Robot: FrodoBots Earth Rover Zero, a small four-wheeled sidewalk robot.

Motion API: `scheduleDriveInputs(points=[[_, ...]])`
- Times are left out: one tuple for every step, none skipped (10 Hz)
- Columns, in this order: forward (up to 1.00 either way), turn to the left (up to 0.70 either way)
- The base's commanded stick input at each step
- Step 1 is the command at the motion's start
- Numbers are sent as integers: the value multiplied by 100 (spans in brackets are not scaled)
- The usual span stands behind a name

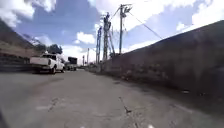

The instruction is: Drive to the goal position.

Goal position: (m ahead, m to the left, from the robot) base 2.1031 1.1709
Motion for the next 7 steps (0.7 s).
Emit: scheduleDriveInputs(points=[[70,17],[70,19],[70,22],[70,24],[70,26],[70,21],[70,11]])
